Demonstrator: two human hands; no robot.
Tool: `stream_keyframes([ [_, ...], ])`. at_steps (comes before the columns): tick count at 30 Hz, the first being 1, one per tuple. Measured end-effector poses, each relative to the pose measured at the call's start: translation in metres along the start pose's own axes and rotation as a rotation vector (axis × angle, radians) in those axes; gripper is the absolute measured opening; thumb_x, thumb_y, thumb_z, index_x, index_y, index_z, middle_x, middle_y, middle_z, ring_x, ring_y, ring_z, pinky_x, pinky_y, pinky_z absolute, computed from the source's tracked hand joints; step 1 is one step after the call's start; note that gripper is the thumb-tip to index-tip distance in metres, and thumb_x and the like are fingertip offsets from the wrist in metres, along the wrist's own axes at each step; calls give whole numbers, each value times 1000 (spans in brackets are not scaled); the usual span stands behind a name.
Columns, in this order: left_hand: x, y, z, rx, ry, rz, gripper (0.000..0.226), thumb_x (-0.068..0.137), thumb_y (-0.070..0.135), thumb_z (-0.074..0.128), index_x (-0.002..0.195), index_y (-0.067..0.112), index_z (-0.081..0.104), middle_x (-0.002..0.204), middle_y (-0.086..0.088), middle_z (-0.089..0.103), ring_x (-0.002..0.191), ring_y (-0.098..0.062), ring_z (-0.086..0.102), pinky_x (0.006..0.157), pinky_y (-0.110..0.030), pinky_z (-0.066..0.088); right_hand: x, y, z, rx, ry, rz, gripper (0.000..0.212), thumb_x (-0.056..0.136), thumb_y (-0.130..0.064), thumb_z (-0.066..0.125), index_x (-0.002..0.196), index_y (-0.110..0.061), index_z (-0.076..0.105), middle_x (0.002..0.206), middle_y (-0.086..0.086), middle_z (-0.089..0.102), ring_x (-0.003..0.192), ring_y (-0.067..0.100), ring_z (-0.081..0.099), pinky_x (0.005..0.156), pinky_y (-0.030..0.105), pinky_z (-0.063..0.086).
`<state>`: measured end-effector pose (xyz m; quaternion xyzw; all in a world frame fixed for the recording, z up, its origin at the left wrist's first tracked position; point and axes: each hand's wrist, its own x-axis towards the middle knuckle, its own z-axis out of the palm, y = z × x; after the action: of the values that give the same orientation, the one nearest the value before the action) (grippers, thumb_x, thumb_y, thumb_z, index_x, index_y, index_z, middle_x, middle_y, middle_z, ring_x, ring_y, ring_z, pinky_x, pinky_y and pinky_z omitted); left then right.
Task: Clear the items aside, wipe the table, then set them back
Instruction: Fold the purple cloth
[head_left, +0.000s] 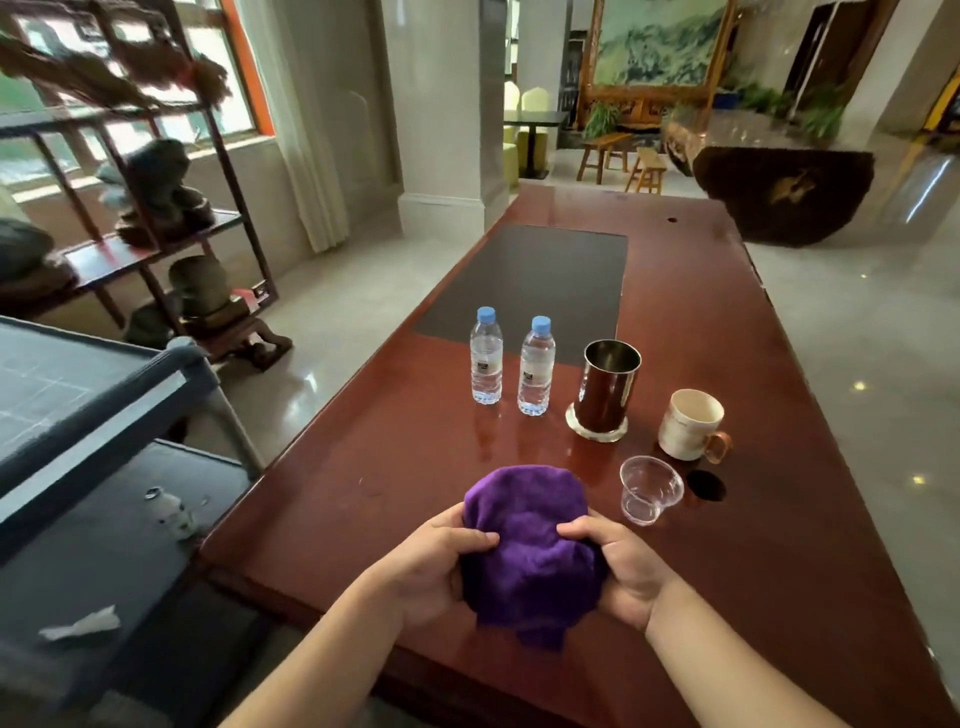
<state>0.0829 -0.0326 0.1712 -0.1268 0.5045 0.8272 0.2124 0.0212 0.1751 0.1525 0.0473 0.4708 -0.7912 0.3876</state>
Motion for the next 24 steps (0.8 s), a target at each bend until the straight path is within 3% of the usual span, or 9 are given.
stream_keyframes([
  [3, -16, 16, -30, -64, 57, 59, 46, 90, -10, 51, 129, 13, 60, 127, -21, 65, 108, -36, 67, 88, -47, 57, 31, -3, 34, -61, -49, 27, 57, 73, -2, 63, 129, -10, 60, 127, 25, 63, 114, 45, 60, 98, 57, 48],
  [7, -38, 40, -83, -103, 154, 136, 49, 91, -10, 49, 133, 15, 56, 129, -21, 64, 113, -38, 64, 97, -54, 51, 79, -4, 93, -93, -149, 54, 56, 74, 4, 58, 129, -8, 59, 127, 26, 63, 114, 45, 61, 92, 53, 53],
  [12, -67, 73, -153, -161, 271, 226, 51, 90, -10, 51, 131, 21, 58, 130, -18, 64, 118, -39, 61, 98, -54, 51, 142, 2, 173, -154, -276, 110, 56, 71, 6, 57, 125, -8, 60, 124, 27, 63, 104, 42, 65, 84, 49, 57],
  [17, -97, 105, -225, -223, 416, 344, 52, 88, -12, 50, 131, 17, 57, 124, -16, 68, 104, -31, 69, 82, -42, 59, 210, 17, 260, -216, -375, 163, 54, 74, 8, 53, 125, -9, 61, 124, 27, 63, 101, 42, 66, 84, 50, 57],
  [22, -131, 124, -283, -310, 564, 472, 52, 88, -15, 47, 130, 14, 56, 119, -14, 71, 100, -29, 71, 82, -40, 60, 265, 33, 339, -317, -481, 236, 53, 79, 9, 51, 128, -8, 59, 120, 23, 66, 98, 39, 67, 84, 46, 57],
  [24, -145, 127, -303, -333, 637, 514, 53, 88, -16, 46, 130, 14, 56, 123, -14, 69, 106, -31, 68, 91, -44, 56, 282, 41, 370, -361, -523, 252, 55, 79, 9, 51, 131, -8, 56, 128, 25, 61, 105, 40, 62, 91, 49, 52],
])
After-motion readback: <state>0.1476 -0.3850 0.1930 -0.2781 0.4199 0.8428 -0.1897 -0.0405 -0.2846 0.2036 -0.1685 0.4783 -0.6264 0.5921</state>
